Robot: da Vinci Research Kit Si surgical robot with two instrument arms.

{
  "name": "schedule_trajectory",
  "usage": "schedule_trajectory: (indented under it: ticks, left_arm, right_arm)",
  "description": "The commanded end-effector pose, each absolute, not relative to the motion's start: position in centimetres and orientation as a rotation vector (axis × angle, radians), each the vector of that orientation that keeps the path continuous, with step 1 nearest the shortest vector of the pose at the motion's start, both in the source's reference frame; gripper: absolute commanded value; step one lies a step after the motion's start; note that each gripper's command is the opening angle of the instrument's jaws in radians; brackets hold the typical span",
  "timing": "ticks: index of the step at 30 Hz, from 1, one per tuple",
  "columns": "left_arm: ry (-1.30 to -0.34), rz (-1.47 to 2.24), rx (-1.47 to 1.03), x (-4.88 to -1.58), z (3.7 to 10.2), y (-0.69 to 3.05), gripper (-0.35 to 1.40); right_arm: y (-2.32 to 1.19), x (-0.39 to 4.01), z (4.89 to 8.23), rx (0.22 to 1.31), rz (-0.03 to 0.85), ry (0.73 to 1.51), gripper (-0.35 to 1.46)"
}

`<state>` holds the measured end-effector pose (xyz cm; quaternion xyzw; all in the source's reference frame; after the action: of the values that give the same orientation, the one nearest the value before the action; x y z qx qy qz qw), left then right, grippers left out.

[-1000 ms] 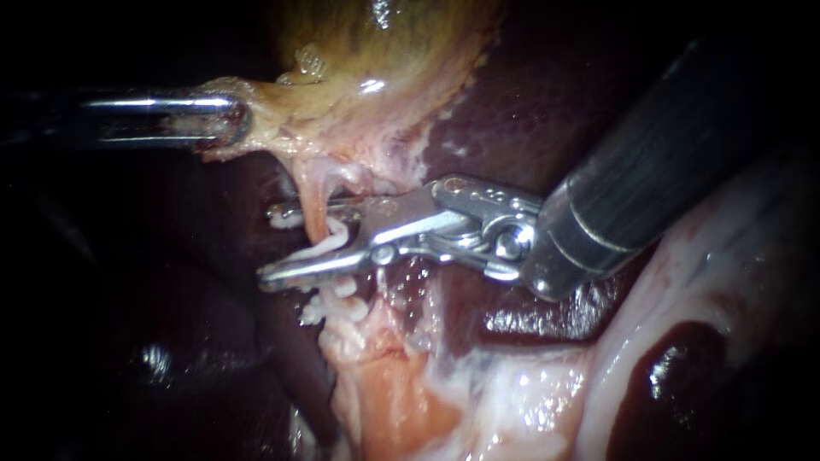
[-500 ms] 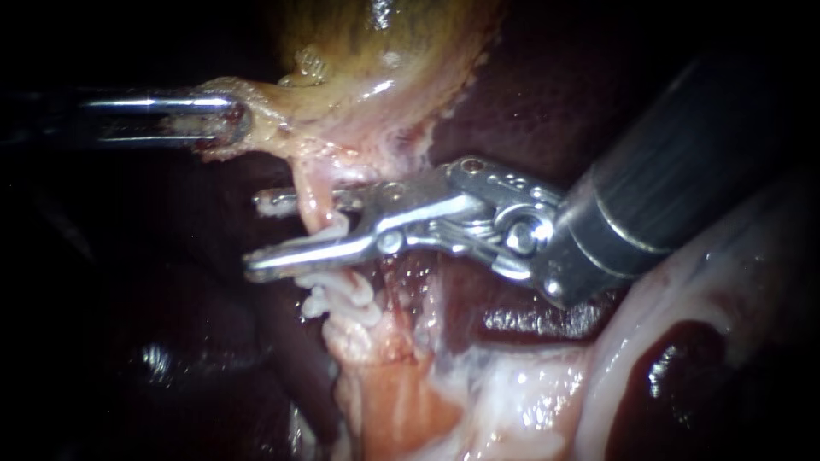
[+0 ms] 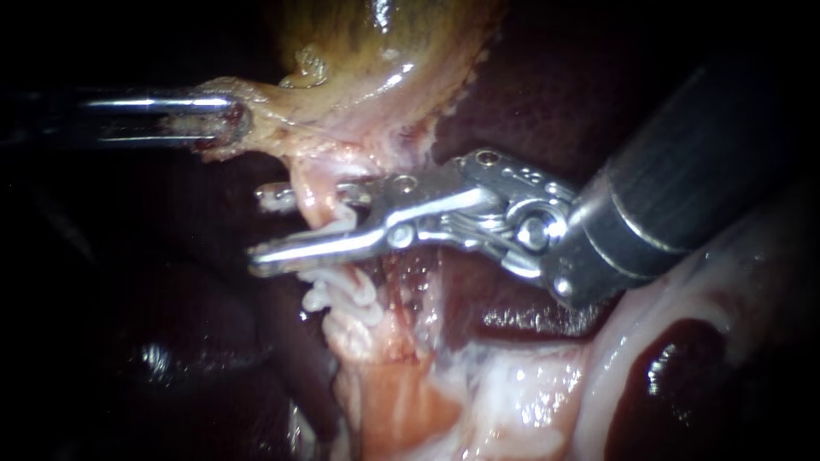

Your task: Clipping third clip left tube

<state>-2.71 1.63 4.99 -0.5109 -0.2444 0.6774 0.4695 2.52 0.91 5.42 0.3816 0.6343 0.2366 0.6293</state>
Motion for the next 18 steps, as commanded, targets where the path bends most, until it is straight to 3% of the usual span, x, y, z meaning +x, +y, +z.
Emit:
schedule_trajectory:
  ticks: [1, 10, 16, 18]
  left_arm:
    - [-0.599, 1.660, -1.252, -2.71, 4.99, 1.63, -0.35]
    - [-0.599, 1.660, -1.252, -2.71, 4.99, 1.63, -0.35]
    - [-0.599, 1.660, -1.252, -2.71, 4.99, 1.63, -0.35]
    - [-0.599, 1.660, -1.252, -2.71, 5.00, 1.63, -0.35]
  right_arm:
    - [0.90, 2.52, 5.42, 0.874, 0.541, 1.453, 0.32]
    - [0.90, 2.48, 5.43, 0.903, 0.566, 1.440, 0.18]
    - [0.89, 2.42, 5.44, 0.917, 0.561, 1.439, -0.35]
    - [0.90, 2.41, 5.45, 0.931, 0.564, 1.435, -0.35]
